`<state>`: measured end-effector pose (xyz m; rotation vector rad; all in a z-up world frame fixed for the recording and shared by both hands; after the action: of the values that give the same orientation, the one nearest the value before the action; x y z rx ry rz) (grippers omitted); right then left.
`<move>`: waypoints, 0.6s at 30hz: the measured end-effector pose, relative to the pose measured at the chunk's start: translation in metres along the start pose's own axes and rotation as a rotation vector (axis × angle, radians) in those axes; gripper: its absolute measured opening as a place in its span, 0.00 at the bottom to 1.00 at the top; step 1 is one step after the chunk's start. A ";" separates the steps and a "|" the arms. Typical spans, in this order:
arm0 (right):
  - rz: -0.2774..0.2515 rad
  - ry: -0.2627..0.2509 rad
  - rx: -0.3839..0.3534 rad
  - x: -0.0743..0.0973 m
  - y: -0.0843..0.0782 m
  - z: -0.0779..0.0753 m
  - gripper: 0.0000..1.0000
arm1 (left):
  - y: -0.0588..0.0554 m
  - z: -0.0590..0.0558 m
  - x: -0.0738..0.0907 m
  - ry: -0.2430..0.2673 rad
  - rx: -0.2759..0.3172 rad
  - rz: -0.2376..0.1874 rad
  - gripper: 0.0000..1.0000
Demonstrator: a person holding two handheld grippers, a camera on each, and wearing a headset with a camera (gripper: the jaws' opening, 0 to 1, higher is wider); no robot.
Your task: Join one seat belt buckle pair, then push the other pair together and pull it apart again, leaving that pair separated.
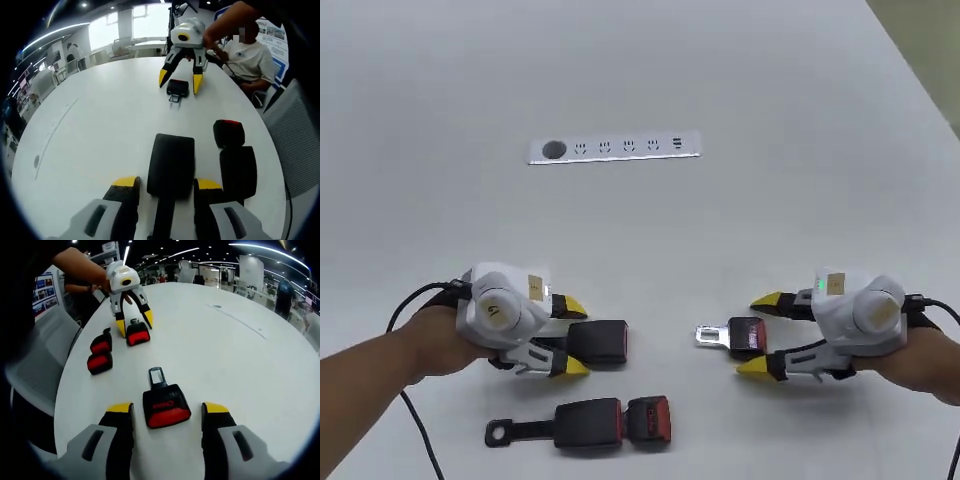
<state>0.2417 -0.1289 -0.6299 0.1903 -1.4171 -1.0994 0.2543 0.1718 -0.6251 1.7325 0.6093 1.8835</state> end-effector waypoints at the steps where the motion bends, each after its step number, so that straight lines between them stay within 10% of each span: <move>1: 0.003 -0.006 0.011 0.000 0.000 -0.001 0.50 | 0.001 -0.001 -0.001 -0.001 -0.001 0.000 0.43; 18: 0.021 0.007 0.067 0.001 0.000 -0.006 0.34 | -0.003 0.003 -0.006 -0.001 0.008 0.015 0.33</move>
<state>0.2464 -0.1324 -0.6310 0.2262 -1.4478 -1.0343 0.2581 0.1704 -0.6314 1.7476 0.6061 1.8934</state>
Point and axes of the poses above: the centre of the closed fingertips' face, and the gripper's own axes: x roughly backward along the fingers, z roughly to its left, y roughly out of its top, the point moved 8 cm from there along x, roughly backward along the fingers, and after that the axes turned 11 degrees about -x, right-handed, at the moved point
